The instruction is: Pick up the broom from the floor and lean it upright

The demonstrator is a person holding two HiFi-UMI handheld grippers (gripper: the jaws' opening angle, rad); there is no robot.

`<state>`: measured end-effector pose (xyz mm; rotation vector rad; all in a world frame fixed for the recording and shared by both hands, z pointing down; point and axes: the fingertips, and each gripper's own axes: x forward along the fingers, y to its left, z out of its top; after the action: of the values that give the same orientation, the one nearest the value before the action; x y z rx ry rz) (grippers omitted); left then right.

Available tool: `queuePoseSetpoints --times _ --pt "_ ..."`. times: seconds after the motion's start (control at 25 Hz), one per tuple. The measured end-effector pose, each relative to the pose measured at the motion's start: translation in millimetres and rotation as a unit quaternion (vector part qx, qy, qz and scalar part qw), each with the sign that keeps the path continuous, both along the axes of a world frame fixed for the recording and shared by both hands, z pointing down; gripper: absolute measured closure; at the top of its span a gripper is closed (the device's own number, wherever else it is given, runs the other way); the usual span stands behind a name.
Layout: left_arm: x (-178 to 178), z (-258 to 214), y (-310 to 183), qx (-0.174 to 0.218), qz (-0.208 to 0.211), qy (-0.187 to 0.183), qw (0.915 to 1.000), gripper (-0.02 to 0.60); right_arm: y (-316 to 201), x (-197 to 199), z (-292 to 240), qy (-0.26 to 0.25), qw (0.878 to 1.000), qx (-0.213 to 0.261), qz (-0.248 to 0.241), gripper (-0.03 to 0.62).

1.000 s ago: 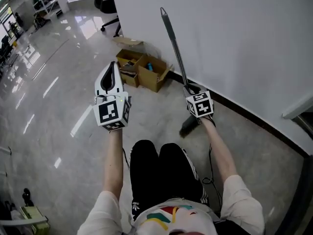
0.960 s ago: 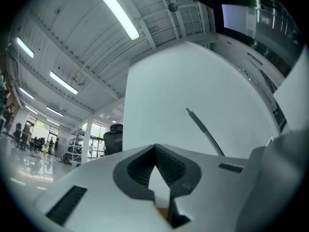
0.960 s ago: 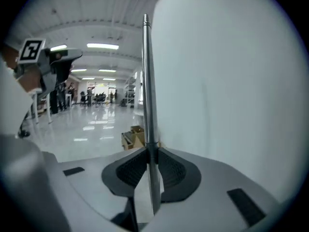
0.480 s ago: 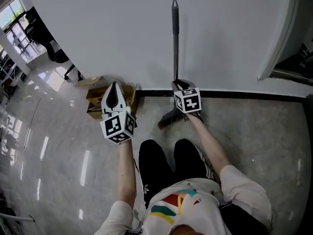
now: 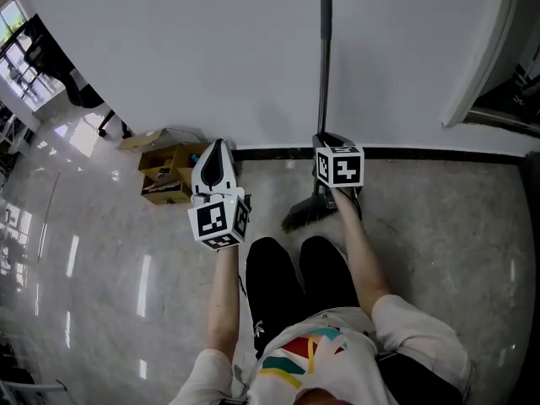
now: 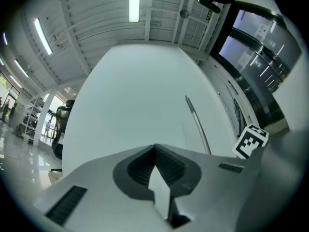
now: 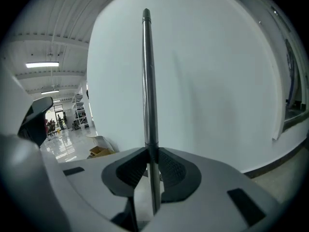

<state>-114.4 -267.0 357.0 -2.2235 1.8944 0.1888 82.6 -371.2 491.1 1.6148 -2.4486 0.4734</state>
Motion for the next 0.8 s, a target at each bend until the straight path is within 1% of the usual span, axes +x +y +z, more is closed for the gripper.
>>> queuePoseSetpoints --times 0.12,0.24,0.32,0.4,0.52,0.8 --pt "1.7 30.6 -16.9 -0.039 -0.002 0.015 0.9991 0.537 -27.3 -11.6 11.4 0.004 1.000 -0.004 0.006 0.510" --pt "9.1 44.4 -34.6 -0.060 -0.001 0.007 0.9982 0.537 -61.4 -17.3 17.8 0.013 1.000 -0.006 0.025 0.510" --pt "12.1 50.2 -42.7 -0.068 0.003 0.003 0.9977 0.537 -81.1 -22.5 31.8 0.029 0.999 -0.007 0.030 0.510" --pt "9.9 53.1 -46.6 -0.073 0.004 0.007 0.9973 0.537 -93.8 -31.8 43.4 0.057 0.998 0.000 0.025 0.508" --pt "-0.7 50.8 -52.2 -0.073 -0.002 0.010 0.9972 0.537 -105.6 -45.4 43.7 0.084 0.996 0.010 0.021 0.508" --pt "-27.8 59.5 -58.1 -0.084 -0.017 0.018 0.9961 0.537 -138.0 -56.7 49.4 0.083 0.996 0.002 0.034 0.508"
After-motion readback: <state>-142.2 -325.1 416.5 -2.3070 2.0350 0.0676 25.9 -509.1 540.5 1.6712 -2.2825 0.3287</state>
